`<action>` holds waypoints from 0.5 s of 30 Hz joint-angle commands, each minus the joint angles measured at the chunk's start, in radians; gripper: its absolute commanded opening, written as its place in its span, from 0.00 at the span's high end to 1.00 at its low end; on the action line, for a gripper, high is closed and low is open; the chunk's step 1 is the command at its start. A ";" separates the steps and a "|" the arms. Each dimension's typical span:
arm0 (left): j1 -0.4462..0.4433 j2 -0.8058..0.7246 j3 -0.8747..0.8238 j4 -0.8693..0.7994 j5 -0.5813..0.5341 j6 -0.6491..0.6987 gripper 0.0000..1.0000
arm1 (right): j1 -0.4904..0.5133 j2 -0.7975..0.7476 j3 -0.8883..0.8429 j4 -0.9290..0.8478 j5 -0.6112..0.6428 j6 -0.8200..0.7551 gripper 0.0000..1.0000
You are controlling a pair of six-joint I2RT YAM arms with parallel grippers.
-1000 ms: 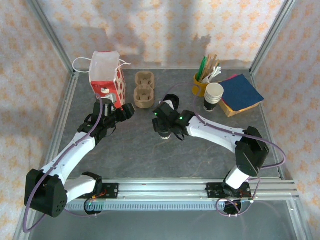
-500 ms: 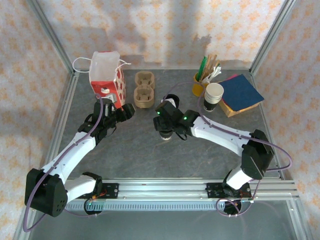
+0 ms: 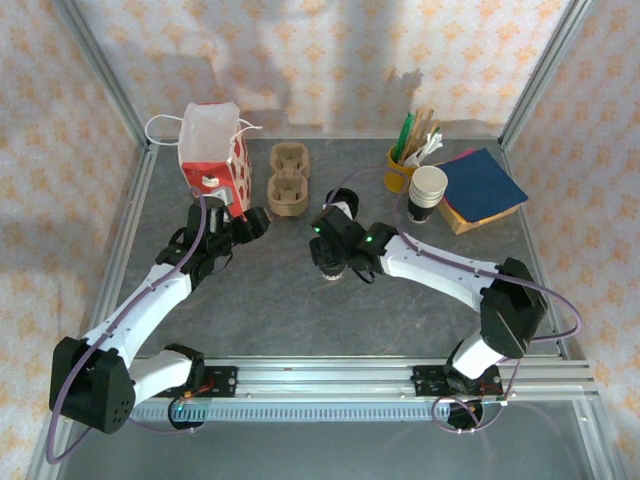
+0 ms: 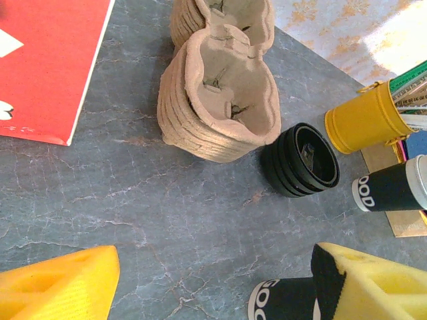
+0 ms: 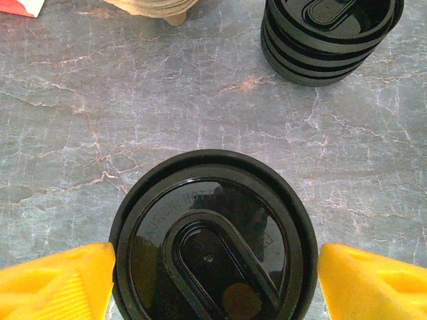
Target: Pack the takeout coffee
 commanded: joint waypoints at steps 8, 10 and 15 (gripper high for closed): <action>0.010 0.000 -0.026 0.037 0.001 -0.006 0.22 | 0.002 0.033 -0.019 -0.012 0.020 0.010 0.23; 0.009 0.001 -0.026 0.040 0.004 -0.008 0.22 | 0.002 0.037 -0.018 -0.016 0.028 0.011 0.23; 0.010 0.003 -0.027 0.037 0.001 -0.007 0.22 | 0.003 0.040 -0.009 -0.025 0.023 0.015 0.20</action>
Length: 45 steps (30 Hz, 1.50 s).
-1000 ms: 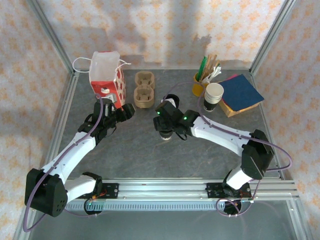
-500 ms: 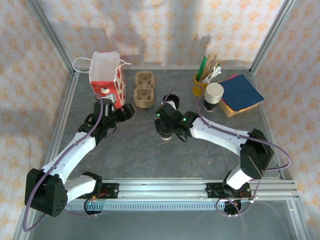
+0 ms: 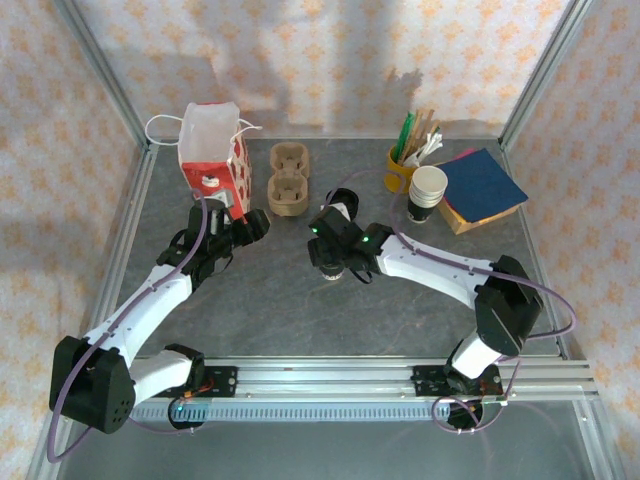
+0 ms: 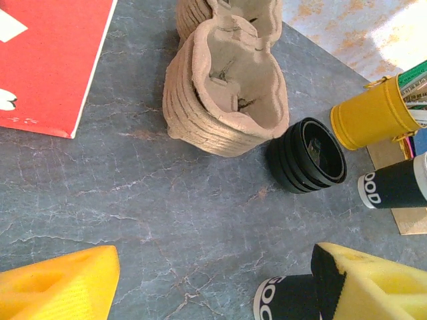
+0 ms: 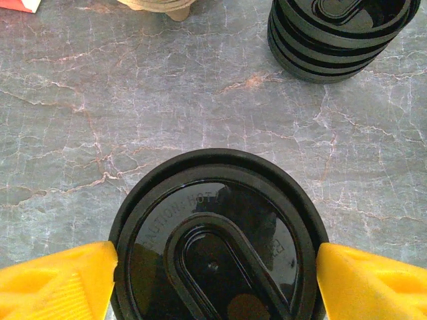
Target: Pack the takeout coffee
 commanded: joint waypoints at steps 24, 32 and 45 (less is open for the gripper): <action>0.010 -0.005 -0.017 0.023 -0.007 -0.006 0.22 | 0.003 0.013 -0.040 -0.043 0.041 0.000 0.22; 0.009 0.000 -0.015 0.026 -0.007 -0.008 0.22 | 0.001 0.012 -0.038 -0.058 0.062 -0.001 0.26; 0.010 -0.004 -0.011 0.019 -0.011 -0.003 0.22 | -0.130 -0.118 -0.105 -0.064 0.124 0.001 0.26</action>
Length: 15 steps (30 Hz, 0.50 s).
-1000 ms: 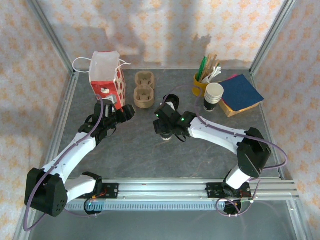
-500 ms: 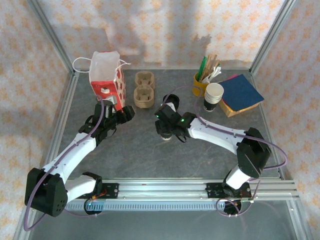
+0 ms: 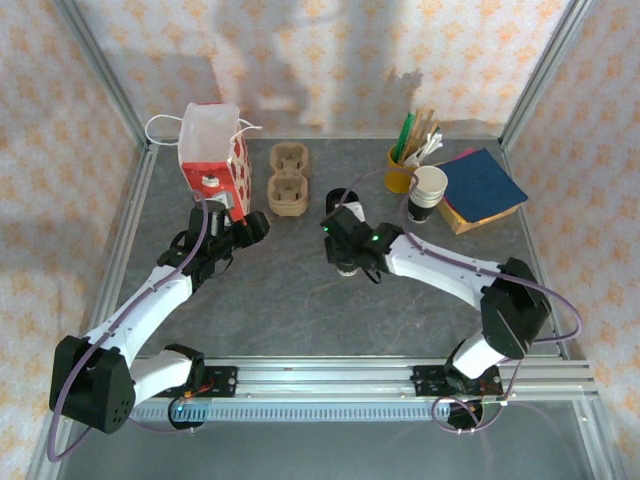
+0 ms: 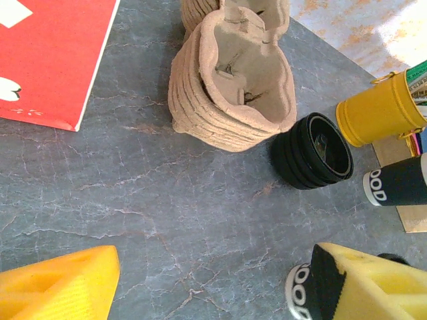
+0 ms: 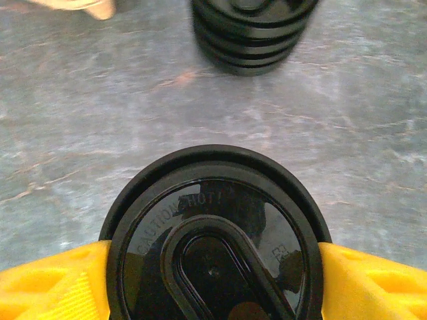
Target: Pack the takeout coffee
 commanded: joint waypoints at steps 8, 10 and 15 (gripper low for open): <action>0.010 0.000 0.013 0.016 -0.008 0.000 0.22 | -0.246 -0.144 -0.135 -0.008 0.015 -0.006 0.26; 0.010 0.001 0.015 0.014 -0.009 0.001 0.22 | -0.296 -0.154 -0.153 -0.011 0.013 0.001 0.26; 0.009 0.006 0.020 0.015 -0.005 0.003 0.22 | -0.413 -0.205 -0.198 0.004 0.013 0.010 0.26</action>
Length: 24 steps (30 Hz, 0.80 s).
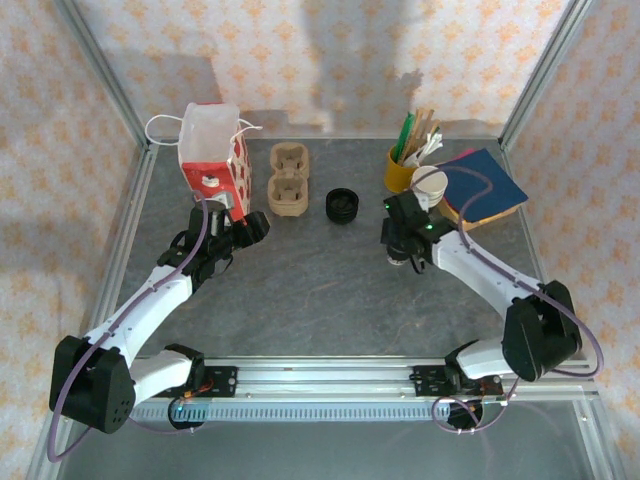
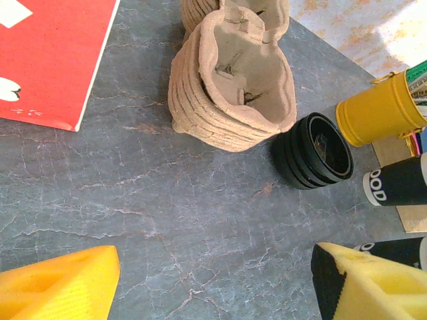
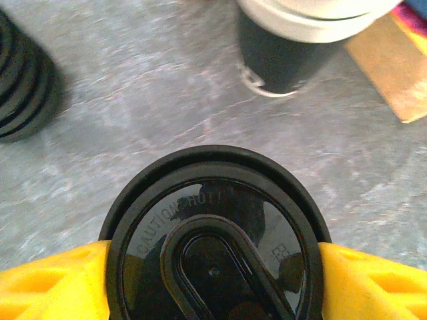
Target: Pack the takeout coffee
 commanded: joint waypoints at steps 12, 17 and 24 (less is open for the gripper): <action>0.009 0.013 0.042 0.013 0.024 -0.010 0.23 | -0.321 -0.045 -0.066 0.030 0.050 -0.024 0.26; 0.010 0.008 0.039 0.034 0.044 -0.025 0.23 | -0.397 -0.051 -0.051 0.044 0.072 -0.021 0.26; 0.010 0.003 0.049 0.033 0.061 -0.028 0.23 | -0.451 -0.041 -0.050 0.062 0.066 -0.017 0.25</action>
